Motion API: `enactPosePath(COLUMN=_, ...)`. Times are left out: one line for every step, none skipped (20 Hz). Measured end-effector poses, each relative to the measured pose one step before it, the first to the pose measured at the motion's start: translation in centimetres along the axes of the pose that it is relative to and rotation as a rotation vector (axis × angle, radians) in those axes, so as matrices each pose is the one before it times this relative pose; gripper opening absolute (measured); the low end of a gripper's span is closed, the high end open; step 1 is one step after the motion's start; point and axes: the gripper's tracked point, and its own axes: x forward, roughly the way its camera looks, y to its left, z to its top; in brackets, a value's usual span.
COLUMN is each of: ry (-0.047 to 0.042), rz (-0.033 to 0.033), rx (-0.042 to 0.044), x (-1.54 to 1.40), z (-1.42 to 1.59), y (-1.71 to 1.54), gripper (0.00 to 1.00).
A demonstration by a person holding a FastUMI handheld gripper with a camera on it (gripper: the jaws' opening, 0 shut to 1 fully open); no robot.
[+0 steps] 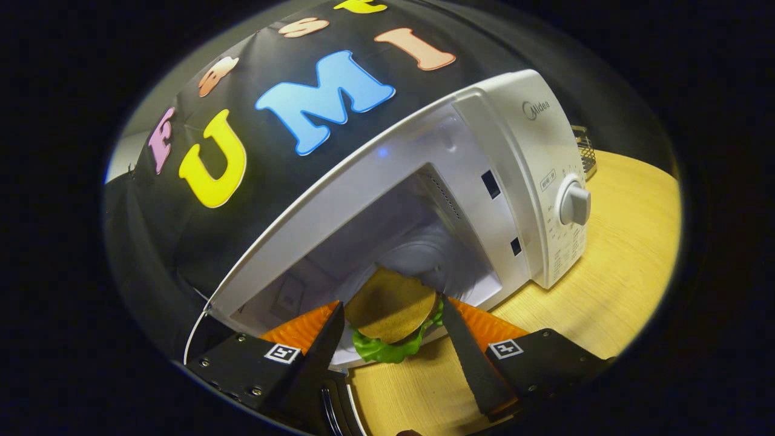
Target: Open the microwave, put the food inside, and close the microwave door.
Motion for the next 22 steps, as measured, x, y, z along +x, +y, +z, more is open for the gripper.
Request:
enactPosePath(ry=0.00361, rz=0.00786, rx=-0.02531, x=-0.889, z=0.108, y=0.137, gripper=0.97)
enactPosePath(ry=0.00245, rz=0.01244, rx=-0.02634, x=-1.186, z=0.144, y=0.194, gripper=0.97)
enactPosePath(ry=-0.00160, rz=0.00810, rx=-0.01891, x=-0.989, z=0.275, y=0.094, gripper=0.97)
enactPosePath(ry=-0.00315, rz=0.00790, rx=-0.01700, x=-1.091, z=0.374, y=0.230, gripper=0.97)
enactPosePath(ry=-0.00343, rz=0.00933, rx=-0.01732, x=-1.046, z=0.395, y=0.182, gripper=0.97)
enactPosePath(ry=-0.00337, rz=0.01325, rx=-0.01718, x=-1.000, z=0.410, y=0.302, gripper=0.97)
enactPosePath(ry=-0.00252, rz=0.01596, rx=-0.02552, x=-1.224, z=0.354, y=0.364, gripper=0.97)
enactPosePath(ry=-0.00352, rz=0.01274, rx=-0.02968, x=-1.131, z=0.451, y=0.321, gripper=0.97)
enactPosePath(ry=-0.00363, rz=0.02043, rx=-0.03119, x=-1.280, z=0.396, y=0.477, gripper=0.97)
enactPosePath(ry=-0.00053, rz=0.01767, rx=-0.02152, x=-1.198, z=0.456, y=0.581, gripper=0.97)
enactPosePath(ry=-0.00279, rz=0.01936, rx=-0.01682, x=-1.118, z=0.397, y=0.554, gripper=0.97)
enactPosePath(ry=-0.00482, rz=0.01981, rx=-0.01705, x=-1.024, z=0.412, y=0.656, gripper=0.97)
enactPosePath(ry=-0.00653, rz=0.02309, rx=-0.02475, x=-1.153, z=0.371, y=0.772, gripper=0.97)
enactPosePath(ry=-0.00483, rz=0.02113, rx=-0.02344, x=-0.971, z=0.367, y=0.761, gripper=0.97)
enactPosePath(ry=-0.00501, rz=0.02553, rx=-0.03017, x=-1.031, z=0.249, y=0.930, gripper=0.97)
enactPosePath(ry=-0.00527, rz=0.02330, rx=-0.02249, x=-0.787, z=0.323, y=0.915, gripper=0.97)
enactPosePath(ry=-0.00262, rz=0.03144, rx=-0.02526, x=-0.800, z=0.195, y=1.102, gripper=0.97)
enactPosePath(ry=-0.00021, rz=0.02393, rx=-0.01760, x=-0.410, z=0.048, y=0.817, gripper=0.97)
enactPosePath(ry=-0.00111, rz=0.03195, rx=-0.01813, x=-0.548, z=0.230, y=1.115, gripper=0.97)
enactPosePath(ry=-0.00319, rz=0.02778, rx=-0.01588, x=-0.424, z=0.184, y=1.092, gripper=0.97)
enactPosePath(ry=-0.00359, rz=0.02577, rx=-0.01091, x=-0.318, z=0.230, y=1.020, gripper=0.97)
enactPosePath(ry=-0.00341, rz=0.03626, rx=-0.00812, x=-0.435, z=0.215, y=1.307, gripper=0.97)
